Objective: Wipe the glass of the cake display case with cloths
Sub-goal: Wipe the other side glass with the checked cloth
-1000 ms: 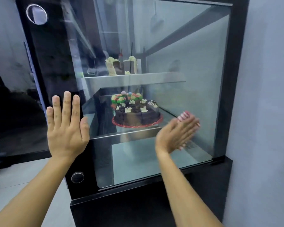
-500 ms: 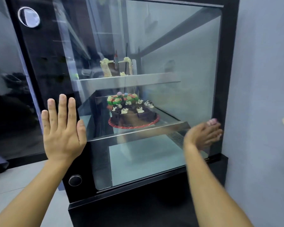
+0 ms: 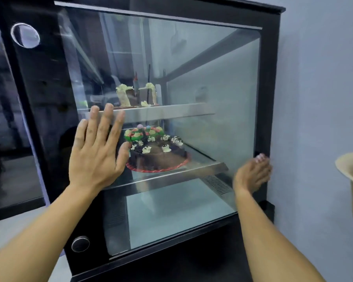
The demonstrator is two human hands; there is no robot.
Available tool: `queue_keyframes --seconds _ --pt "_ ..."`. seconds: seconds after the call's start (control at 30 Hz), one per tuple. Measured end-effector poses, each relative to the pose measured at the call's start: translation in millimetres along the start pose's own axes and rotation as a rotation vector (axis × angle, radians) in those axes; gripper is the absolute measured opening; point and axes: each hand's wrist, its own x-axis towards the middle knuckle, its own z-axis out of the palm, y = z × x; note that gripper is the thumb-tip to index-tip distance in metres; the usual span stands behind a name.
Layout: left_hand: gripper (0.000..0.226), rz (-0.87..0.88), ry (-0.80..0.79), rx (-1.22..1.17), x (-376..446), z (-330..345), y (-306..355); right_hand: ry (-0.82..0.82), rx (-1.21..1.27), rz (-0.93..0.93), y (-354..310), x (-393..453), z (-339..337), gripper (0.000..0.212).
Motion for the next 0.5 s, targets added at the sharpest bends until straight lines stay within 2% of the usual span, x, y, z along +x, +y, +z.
queue_keyframes --seconds 0.03,0.07,0.1,0.17,0.23,0.27,0.3,0.37,0.5 --pt "0.069 -0.007 0.011 0.011 -0.3 1.7 1.1 -0.007 0.039 0.135 11.3 -24.4 0.6 0.06" --pt "0.069 -0.011 0.016 0.019 -0.8 2.7 0.8 0.005 0.05 0.182 13.0 -52.8 5.2 0.061" --pt "0.069 -0.017 0.011 0.017 -2.3 2.3 0.4 0.028 0.038 0.118 4.9 -78.2 13.2 0.064" --pt "0.068 0.001 0.012 -0.004 -1.3 1.9 0.5 0.002 -0.04 -0.254 -32.9 -103.5 30.2 0.067" --pt "0.068 0.001 0.009 -0.001 -0.7 2.5 -0.3 -0.129 -0.134 -0.708 -83.3 -82.1 39.5 0.062" --pt "0.068 -0.004 0.011 -0.001 -0.8 2.9 0.0 -0.156 -0.169 -0.852 -105.9 -58.2 40.4 0.06" --pt "0.068 -0.009 0.017 0.0 -1.0 3.4 0.3 -0.152 -0.185 -0.917 -123.4 -31.6 38.4 0.06" --pt "0.068 -0.009 0.021 -0.006 -1.2 4.2 1.6 -0.098 -0.18 -0.835 -137.4 19.8 26.9 0.064" --pt "0.068 -0.008 0.025 -0.013 -0.9 4.5 1.2 -0.047 -0.055 -0.383 -78.6 64.3 3.3 0.063"
